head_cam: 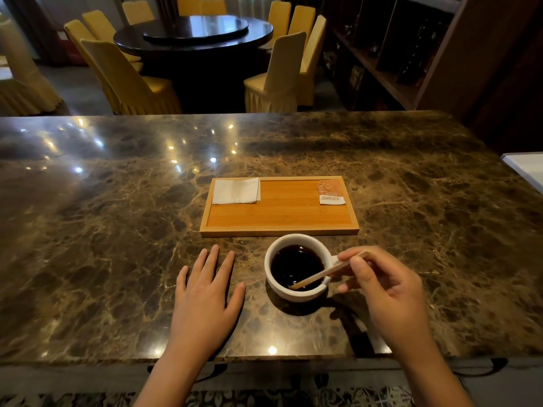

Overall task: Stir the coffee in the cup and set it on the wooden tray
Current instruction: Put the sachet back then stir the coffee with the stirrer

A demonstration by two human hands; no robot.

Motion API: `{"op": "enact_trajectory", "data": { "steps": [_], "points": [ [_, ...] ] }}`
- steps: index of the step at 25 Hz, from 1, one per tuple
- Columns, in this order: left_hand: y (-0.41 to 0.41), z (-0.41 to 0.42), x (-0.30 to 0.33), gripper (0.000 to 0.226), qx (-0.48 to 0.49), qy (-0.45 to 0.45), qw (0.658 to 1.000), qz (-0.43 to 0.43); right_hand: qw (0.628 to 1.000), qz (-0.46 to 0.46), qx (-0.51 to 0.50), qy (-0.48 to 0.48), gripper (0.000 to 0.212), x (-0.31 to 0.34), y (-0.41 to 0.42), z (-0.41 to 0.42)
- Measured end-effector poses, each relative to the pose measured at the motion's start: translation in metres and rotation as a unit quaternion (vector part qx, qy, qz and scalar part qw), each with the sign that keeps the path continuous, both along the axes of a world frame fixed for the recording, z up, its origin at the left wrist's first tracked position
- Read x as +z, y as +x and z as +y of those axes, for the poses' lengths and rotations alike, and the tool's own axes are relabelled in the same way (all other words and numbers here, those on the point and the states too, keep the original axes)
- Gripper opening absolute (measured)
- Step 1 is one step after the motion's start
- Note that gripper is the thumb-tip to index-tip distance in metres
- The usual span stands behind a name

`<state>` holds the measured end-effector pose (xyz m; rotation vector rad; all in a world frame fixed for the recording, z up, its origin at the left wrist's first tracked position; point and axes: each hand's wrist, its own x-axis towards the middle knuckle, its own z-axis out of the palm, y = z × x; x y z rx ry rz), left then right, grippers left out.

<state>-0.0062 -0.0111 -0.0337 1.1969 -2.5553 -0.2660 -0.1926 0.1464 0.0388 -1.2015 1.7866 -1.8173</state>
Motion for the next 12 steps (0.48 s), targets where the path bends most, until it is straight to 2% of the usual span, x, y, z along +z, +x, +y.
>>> {"op": "enact_trajectory", "data": {
  "steps": [2,3,5,8,10,12],
  "points": [
    [0.000,0.000,0.000,0.063,0.000,-0.001,1.000,0.001,0.997,-0.080,0.020,-0.005,0.027,-0.004,0.002,-0.002],
    [0.000,0.000,0.000,0.062,-0.001,-0.002,1.000,0.002,0.996,-0.083,0.027,-0.006,0.030,-0.006,0.004,-0.003],
    [0.000,0.001,0.000,0.062,-0.001,-0.002,1.000,0.003,1.000,0.009,0.027,-0.012,0.029,-0.011,0.005,-0.005],
    [0.000,0.000,0.000,0.062,-0.001,-0.003,1.000,0.003,0.966,0.256,0.015,0.006,0.027,-0.013,0.004,-0.003],
    [0.000,0.000,0.000,0.062,-0.001,-0.003,1.000,0.001,0.949,0.314,0.006,0.024,0.030,-0.010,0.005,-0.001],
    [0.000,0.000,0.000,0.062,0.000,-0.006,1.000,0.002,0.953,0.302,-0.007,0.031,0.034,-0.006,0.007,0.000]
  ]
}}
